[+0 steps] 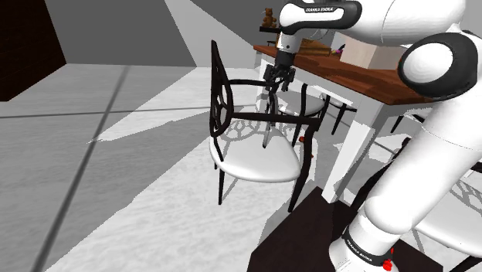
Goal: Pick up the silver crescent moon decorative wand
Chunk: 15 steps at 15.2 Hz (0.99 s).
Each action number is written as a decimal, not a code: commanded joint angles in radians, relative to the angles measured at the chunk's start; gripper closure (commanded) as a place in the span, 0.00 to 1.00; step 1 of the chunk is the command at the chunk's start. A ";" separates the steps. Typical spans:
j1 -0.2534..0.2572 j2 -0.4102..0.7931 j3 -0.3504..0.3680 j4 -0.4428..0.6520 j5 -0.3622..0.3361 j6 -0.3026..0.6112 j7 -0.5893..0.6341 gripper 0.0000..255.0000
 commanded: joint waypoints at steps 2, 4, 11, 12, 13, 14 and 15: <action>-0.027 0.139 -0.027 0.138 0.033 -0.041 -0.006 0.00; -0.049 0.232 -0.041 0.237 0.057 -0.077 -0.008 0.00; -0.048 0.226 -0.039 0.148 0.057 0.005 -0.016 0.00; -0.047 0.225 -0.039 0.126 0.057 0.027 -0.018 0.00; -0.047 0.225 -0.039 0.126 0.057 0.027 -0.018 0.00; -0.047 0.225 -0.039 0.126 0.057 0.027 -0.018 0.00; -0.047 0.227 -0.039 0.128 0.058 0.027 -0.019 1.00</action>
